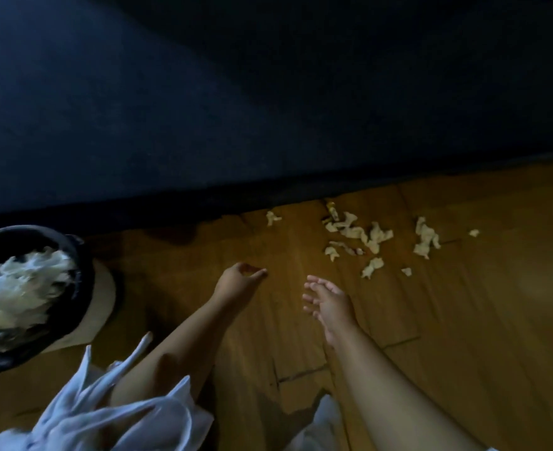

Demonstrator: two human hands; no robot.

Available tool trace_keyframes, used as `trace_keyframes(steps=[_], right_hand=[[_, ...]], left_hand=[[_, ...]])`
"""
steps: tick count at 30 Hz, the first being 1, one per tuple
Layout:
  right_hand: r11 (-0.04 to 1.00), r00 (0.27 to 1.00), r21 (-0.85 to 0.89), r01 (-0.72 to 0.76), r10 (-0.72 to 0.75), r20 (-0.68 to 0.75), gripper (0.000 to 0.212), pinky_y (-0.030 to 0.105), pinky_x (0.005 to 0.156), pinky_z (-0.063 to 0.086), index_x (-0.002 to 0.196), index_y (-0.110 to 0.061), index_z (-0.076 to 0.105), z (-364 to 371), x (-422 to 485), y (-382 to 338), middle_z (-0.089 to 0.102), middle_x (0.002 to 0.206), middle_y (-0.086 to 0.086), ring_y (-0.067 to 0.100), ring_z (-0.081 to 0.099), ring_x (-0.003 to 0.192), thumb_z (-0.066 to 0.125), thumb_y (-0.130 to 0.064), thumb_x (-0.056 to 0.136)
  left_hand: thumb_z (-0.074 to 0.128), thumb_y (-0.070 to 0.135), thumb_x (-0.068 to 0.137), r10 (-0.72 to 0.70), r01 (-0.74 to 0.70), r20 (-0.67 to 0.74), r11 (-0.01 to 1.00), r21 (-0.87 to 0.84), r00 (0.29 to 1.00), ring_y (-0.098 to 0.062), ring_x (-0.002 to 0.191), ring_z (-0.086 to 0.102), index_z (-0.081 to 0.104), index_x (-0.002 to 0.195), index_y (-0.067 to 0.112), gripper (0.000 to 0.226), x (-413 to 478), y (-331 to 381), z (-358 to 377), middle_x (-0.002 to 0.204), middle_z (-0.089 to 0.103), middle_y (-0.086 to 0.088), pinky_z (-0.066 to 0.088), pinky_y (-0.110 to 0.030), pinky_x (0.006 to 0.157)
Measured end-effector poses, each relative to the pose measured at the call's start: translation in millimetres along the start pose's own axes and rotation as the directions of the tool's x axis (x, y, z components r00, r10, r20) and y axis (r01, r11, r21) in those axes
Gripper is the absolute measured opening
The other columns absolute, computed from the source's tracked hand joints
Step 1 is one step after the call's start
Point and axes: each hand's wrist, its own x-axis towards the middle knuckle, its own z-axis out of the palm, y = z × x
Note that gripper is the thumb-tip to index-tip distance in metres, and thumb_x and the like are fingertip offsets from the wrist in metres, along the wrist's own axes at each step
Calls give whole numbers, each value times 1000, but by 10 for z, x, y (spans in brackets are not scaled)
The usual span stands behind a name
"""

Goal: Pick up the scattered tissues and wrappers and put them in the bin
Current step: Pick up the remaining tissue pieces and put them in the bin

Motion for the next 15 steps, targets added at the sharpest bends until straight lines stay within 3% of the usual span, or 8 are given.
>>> trace_keyframes(steps=[2,4,10,13,15], right_hand=[[1000,1000,5,-9,9,-12,19,26,68,46,107,-14,61,-417,110,-111,60,105,5,21,57,97,46,-13,95],[1000,1000,4,2,-2,-17,22,26,66,45,112,-10,60,-775,226,-248,59,104,6,21,55,96,45,-12,95],[1000,999,0,20,-20,-36,21,27,67,46,111,-12,59,-1296,703,-559,59,107,6,22,55,98,44,-13,96],[1000,1000,-3,-4,4,-17,22,28,69,47,110,-13,60,-1327,973,-647,60,103,4,21,57,96,45,-14,95],[1000,1000,-2,6,-6,-8,20,29,72,48,109,-16,61,-1315,1201,-695,61,103,3,20,58,96,46,-15,95]], left_hand=[[57,34,89,8,-8,12,1000,-2,1000,-13,89,59,55,123,8,42,12,233,329,115,62,-6,42,-16,59],[57,34,89,10,-9,17,1000,-15,1000,-22,103,60,55,124,7,43,8,434,623,121,61,-9,40,-14,56],[55,30,91,33,-31,57,999,-39,998,-2,69,51,54,122,11,36,187,801,1196,101,57,2,43,-11,53],[55,30,91,48,-49,51,999,10,998,-3,69,52,53,122,11,36,412,936,1284,112,61,-4,42,-10,51],[54,28,91,69,-71,47,996,53,997,-12,86,59,52,122,8,37,638,1015,1315,121,60,-10,46,-12,60]])
